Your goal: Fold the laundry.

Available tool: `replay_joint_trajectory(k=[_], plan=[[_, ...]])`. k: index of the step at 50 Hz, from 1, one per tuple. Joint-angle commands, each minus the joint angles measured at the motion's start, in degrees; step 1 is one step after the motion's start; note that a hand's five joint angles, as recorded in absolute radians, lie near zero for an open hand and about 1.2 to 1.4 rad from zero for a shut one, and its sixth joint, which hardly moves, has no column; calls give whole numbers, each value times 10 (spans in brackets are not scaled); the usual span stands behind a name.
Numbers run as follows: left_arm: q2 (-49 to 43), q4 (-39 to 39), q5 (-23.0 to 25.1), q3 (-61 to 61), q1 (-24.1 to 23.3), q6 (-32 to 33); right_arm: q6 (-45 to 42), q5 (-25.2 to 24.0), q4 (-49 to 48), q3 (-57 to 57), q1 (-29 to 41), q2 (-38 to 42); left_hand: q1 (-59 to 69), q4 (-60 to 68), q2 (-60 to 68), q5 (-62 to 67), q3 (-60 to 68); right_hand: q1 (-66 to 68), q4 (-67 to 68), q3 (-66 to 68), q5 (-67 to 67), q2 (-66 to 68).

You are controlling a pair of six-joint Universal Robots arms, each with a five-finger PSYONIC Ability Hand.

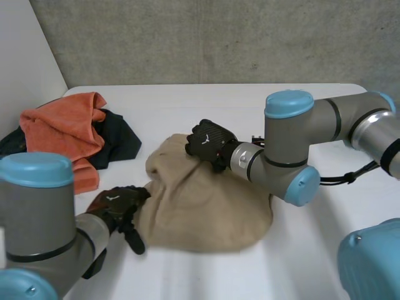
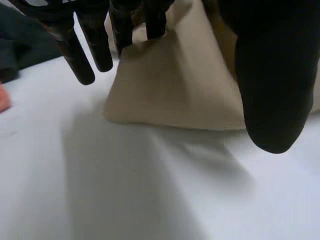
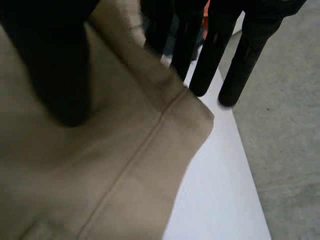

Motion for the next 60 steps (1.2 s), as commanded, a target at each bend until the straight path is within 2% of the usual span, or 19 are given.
replay_joint_trajectory(k=[1, 4, 8, 11, 18, 22, 26, 34, 40, 44, 48, 49, 52, 53, 55, 56, 57, 58, 60], plan=[[-70, 14, -25, 87, -46, -20, 28, 11, -48, -9, -3, 5, 341, 347, 344, 354, 343, 359, 353, 351, 369, 345], [-86, 21, -72, 137, -51, -20, 53, 15, -59, 6, -12, -22, 636, 641, 639, 649, 638, 359, 353, 351, 369, 345], [-73, 12, -147, 187, -48, -18, 82, 41, -76, 28, -32, -82, 637, 642, 639, 650, 638, 359, 353, 351, 369, 345], [-38, 11, -166, 201, -39, -14, 100, 65, -85, 49, -46, -133, 637, 642, 639, 650, 638, 359, 353, 351, 369, 345], [143, 54, -120, 221, 3, 43, 158, 75, -80, 120, -90, -305, 637, 642, 639, 650, 638, 359, 353, 351, 369, 345], [215, 75, -61, 248, 7, 105, 168, 58, -34, 154, -114, -410, 637, 642, 639, 650, 638, 359, 353, 351, 369, 345], [240, 61, -49, 279, 7, 137, 171, 48, 25, 160, -141, -472, 637, 642, 639, 650, 638, 359, 353, 351, 369, 345], [247, -7, -43, 330, 8, 150, 182, 31, 126, 149, -159, -523, 637, 642, 639, 650, 638, 359, 353, 351, 369, 345], [197, -6, -22, 346, 6, 157, 212, 31, 114, 144, -141, -489, 637, 642, 639, 650, 638, 359, 353, 351, 369, 345], [119, 20, -20, 380, 8, 171, 227, 59, 79, 123, -123, -421, 637, 642, 639, 650, 638, 359, 353, 351, 369, 345], [19, 49, -25, 437, 13, 199, 232, 120, 41, 78, -111, -328, 637, 642, 639, 650, 638, 359, 353, 351, 369, 345], [-26, 70, -26, 469, 19, 213, 236, 146, 21, 57, -105, -292, 637, 642, 639, 650, 638, 359, 353, 351, 369, 345], [-100, 110, -24, 526, 32, 230, 247, 177, -37, 27, -94, -236, 637, 642, 639, 650, 638, 359, 353, 351, 369, 345], [-150, 140, -24, 569, 40, 237, 256, 188, -98, 14, -86, -199, 637, 642, 639, 650, 638, 359, 353, 351, 369, 345], [-200, 168, -22, 612, 47, 236, 266, 189, -173, 10, -81, -163, 637, 642, 639, 650, 638, 359, 353, 351, 369, 345], [-222, 180, -20, 633, 51, 234, 271, 185, -211, 11, -77, -147, 637, 642, 639, 650, 638, 311, 304, 303, 320, 296], [-263, 196, -14, 675, 55, 230, 276, 175, -287, 11, -73, -115, 469, 474, 471, 481, 470, -132, -139, -141, -123, -147], [-281, 196, -14, 692, 56, 229, 275, 171, -321, 11, -70, -100, 295, 301, 298, 308, 297, -341, -347, -349, -331, -355], [-306, 186, -18, 722, 55, 229, 272, 166, -370, 15, -69, -77, -29, -24, -27, -17, -28, -341, -347, -349, -331, -355]])
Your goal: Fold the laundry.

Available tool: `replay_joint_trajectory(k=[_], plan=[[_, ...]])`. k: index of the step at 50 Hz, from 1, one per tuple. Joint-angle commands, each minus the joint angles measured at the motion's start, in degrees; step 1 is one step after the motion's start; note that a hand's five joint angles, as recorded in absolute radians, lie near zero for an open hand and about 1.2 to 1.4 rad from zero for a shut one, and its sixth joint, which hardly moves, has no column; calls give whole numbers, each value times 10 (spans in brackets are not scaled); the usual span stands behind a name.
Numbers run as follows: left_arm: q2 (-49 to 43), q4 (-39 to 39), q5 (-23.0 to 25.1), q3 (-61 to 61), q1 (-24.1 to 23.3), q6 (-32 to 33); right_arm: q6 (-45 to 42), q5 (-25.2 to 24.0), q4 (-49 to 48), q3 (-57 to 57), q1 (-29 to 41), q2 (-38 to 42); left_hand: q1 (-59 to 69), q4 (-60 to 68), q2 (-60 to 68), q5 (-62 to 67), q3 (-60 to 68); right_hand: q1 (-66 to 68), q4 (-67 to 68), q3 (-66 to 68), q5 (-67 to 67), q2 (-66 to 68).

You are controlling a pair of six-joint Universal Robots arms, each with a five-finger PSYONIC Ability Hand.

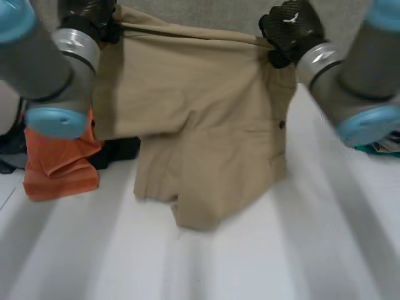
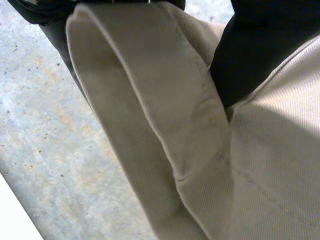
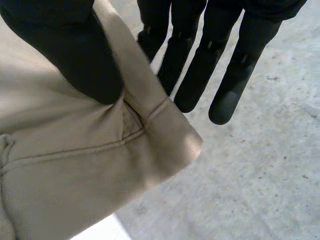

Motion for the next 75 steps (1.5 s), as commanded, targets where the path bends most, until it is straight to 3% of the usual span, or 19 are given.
replay_joint_trajectory(k=[1, 7, 15, 19, 25, 29, 36, 42, 50, 61, 68, 70, 71, 72, 73, 75], plan=[[-152, 19, -7, 159, 13, -1, 10, -16, -254, -2, 19, 121, -525, -549, -537, -525, -535, -484, -515, -514, -514, -515], [-97, -69, -48, 106, 13, -21, 29, -16, -193, 21, 11, 85, -525, -549, -537, -525, -535, -484, -515, -514, -514, -515], [109, -92, -47, -196, -22, -69, 14, -70, 1, 128, -30, -39, -515, -539, -527, -515, -525, -484, -515, -514, -514, -515], [182, -114, -37, -324, -58, -83, -18, -98, 80, 196, -48, -88, -370, -394, -382, -370, -380, -484, -515, -514, -514, -515], [246, -152, -6, -474, -113, -133, -82, -149, 138, 318, -80, -137, -208, -232, -221, -209, -219, -227, -258, -257, -257, -258], [245, -152, -2, -519, -138, -177, -127, -176, 142, 375, -91, -137, -191, -215, -204, -192, -201, -200, -230, -230, -230, -230], [180, -139, -19, -511, -131, -215, -158, -181, 130, 395, -90, -81, -233, -257, -246, -234, -244, -207, -237, -236, -236, -237], [121, -135, -41, -465, -115, -216, -150, -182, 55, 378, -87, -21, -299, -323, -312, -299, -309, -225, -255, -255, -255, -255], [62, -126, -26, -412, -126, -217, -144, -185, -11, 345, -81, 29, -316, -340, -328, -316, -326, -227, -257, -257, -257, -257], [6, -144, -15, -347, -140, -227, -148, -182, -18, 297, -81, 71, -361, -385, -374, -362, -371, -197, -227, -226, -226, -227], [-24, -148, -22, -309, -136, -231, -152, -180, -20, 278, -80, 90, -232, -256, -245, -232, -242, -94, -125, -124, -124, -124], [-33, -148, -23, -299, -134, -237, -153, -178, -20, 275, -79, 93, -129, -153, -142, -130, -140, 6, -24, -23, -23, -24], [-39, -148, -22, -293, -135, -243, -153, -178, -21, 275, -78, 93, 6, -18, -7, 5, -4, 153, 123, 124, 124, 123], [-42, -147, -23, -289, -135, -245, -151, -178, -22, 274, -78, 91, 116, 91, 103, 115, 105, 215, 185, 185, 185, 185], [-44, -145, -25, -284, -134, -250, -149, -178, -24, 274, -77, 89, 175, 151, 162, 174, 164, 216, 185, 186, 186, 185], [-43, -148, -33, -275, -129, -255, -148, -175, -23, 280, -75, 79, 175, 151, 163, 175, 165, 216, 185, 186, 186, 185]])
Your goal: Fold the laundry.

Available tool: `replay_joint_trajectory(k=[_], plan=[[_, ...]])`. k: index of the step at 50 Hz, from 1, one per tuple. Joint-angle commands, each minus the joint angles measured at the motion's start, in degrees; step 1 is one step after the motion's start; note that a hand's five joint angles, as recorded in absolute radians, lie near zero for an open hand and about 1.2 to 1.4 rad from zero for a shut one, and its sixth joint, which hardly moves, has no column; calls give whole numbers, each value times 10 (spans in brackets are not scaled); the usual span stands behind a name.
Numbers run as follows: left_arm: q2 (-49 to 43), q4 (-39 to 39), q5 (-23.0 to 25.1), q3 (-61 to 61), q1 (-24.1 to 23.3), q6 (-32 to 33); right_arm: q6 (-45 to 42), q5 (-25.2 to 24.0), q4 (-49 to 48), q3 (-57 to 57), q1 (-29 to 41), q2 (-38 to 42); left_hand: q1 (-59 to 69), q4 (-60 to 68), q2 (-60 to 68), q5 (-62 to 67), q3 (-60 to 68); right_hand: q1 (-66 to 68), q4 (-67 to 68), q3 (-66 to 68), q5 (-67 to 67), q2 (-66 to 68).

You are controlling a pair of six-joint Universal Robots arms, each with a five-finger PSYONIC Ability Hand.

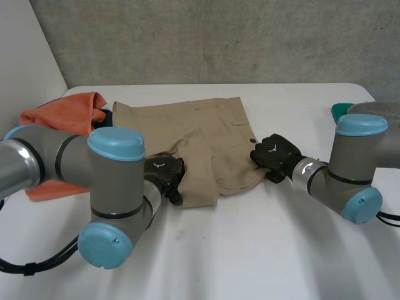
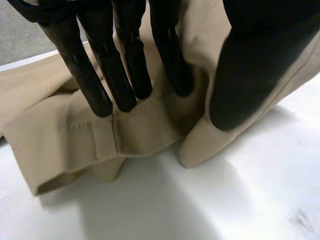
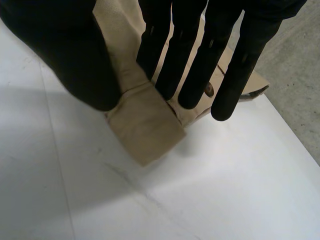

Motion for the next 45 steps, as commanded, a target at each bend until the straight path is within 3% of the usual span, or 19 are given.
replay_joint_trajectory(k=[1, 5, 10, 17, 22, 27, 35, 41, 45], plan=[[-7, -1, -15, 27, 9, -19, 5, 5, -1, 6, 4, -19, 274, 292, 289, 296, 290, 227, 188, 188, 206, 184], [61, -27, -44, 19, 37, -19, 5, 19, 14, 27, 1, -62, 274, 292, 289, 296, 290, 227, 188, 188, 206, 184], [168, -67, -40, -10, 72, 0, -8, 39, 79, 58, -17, -156, 274, 292, 289, 296, 290, 227, 188, 188, 206, 184], [332, -125, 26, -59, 112, 133, -23, 47, 219, 80, -41, -326, 274, 292, 289, 296, 290, 227, 188, 188, 206, 184], [370, -142, 49, -91, 109, 239, -27, 47, 284, 85, -38, -378, 274, 292, 289, 296, 290, 227, 188, 188, 206, 184], [335, -127, 28, -139, 82, 308, -41, 49, 319, 98, -21, -357, 274, 292, 289, 296, 290, 227, 188, 188, 206, 184], [161, 22, -49, -133, 71, 316, -11, 96, 245, 78, 3, -230, 274, 292, 289, 296, 290, 227, 188, 188, 206, 184], [67, 133, -46, -24, 78, 325, 28, 116, 140, 3, 20, -147, 274, 292, 289, 296, 290, 227, 188, 188, 206, 184], [58, 215, -23, 89, 95, 331, 58, 130, 47, -93, 43, -121, 274, 292, 289, 296, 290, 227, 188, 188, 206, 184]])
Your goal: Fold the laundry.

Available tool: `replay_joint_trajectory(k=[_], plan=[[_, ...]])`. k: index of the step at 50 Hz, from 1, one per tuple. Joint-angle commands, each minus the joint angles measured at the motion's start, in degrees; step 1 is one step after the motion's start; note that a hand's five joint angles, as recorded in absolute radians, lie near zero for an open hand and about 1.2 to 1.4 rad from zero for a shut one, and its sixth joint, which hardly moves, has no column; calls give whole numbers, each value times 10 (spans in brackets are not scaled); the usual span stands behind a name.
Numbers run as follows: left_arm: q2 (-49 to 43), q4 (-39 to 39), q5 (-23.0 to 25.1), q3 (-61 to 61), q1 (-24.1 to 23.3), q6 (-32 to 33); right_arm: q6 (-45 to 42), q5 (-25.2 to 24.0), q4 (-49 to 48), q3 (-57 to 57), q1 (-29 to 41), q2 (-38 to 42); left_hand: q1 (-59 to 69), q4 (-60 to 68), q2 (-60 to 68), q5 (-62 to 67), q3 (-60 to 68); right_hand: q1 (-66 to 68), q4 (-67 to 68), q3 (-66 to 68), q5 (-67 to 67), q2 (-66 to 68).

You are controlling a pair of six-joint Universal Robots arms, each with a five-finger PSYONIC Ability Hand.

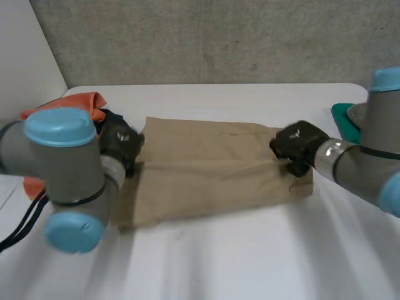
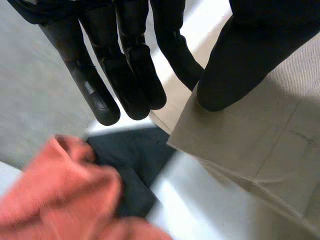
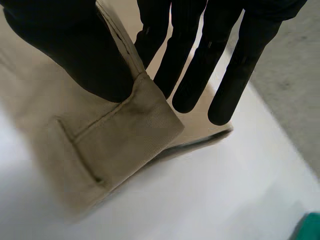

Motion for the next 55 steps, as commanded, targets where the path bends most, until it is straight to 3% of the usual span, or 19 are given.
replay_joint_trajectory(k=[1, 5, 7, 9, 12, 20, 26, 35, 46, 50, 55], plan=[[-33, 139, 36, 180, 24, 7, 51, 23, -150, -138, 31, 48, 127, 113, 114, 126, 116, 180, 114, 116, 119, 134], [-5, 260, 63, 302, 56, -5, 140, 68, -343, -223, 42, 13, 127, 113, 114, 126, 116, 180, 114, 116, 119, 134], [3, 277, 67, 323, 62, -13, 167, 75, -397, -223, 41, -7, 127, 113, 114, 126, 116, 180, 114, 116, 119, 134], [14, 268, 71, 340, 66, -25, 195, 76, -459, -223, 39, -26, 127, 113, 114, 126, 116, 180, 114, 116, 119, 134], [42, 200, 90, 329, 72, -49, 197, 71, -456, -228, 38, -27, 127, 113, 114, 126, 116, 180, 114, 116, 119, 134], [98, 121, 102, 161, 69, -116, 183, 34, -360, -206, 40, 17, 127, 113, 114, 126, 116, 180, 114, 116, 119, 134], [71, 147, 111, 30, 54, -100, 146, 26, -345, -138, 39, 70, 127, 113, 114, 126, 116, 180, 114, 116, 119, 134], [-18, 145, 94, -57, 46, -68, 76, 7, -318, -45, 31, 141, 127, 113, 114, 126, 116, 180, 114, 116, 119, 134], [83, 4, 106, -126, 28, -66, 32, 0, -120, 31, 38, 40, 127, 113, 114, 126, 116, 180, 114, 116, 119, 134], [145, -79, 124, -160, 24, -53, -5, 4, -27, 61, 34, -4, 127, 113, 114, 126, 116, 180, 114, 116, 119, 134], [241, -234, 156, -212, 11, 11, -110, 0, 147, 141, 22, -93, 127, 113, 114, 126, 116, 180, 114, 116, 119, 134]])
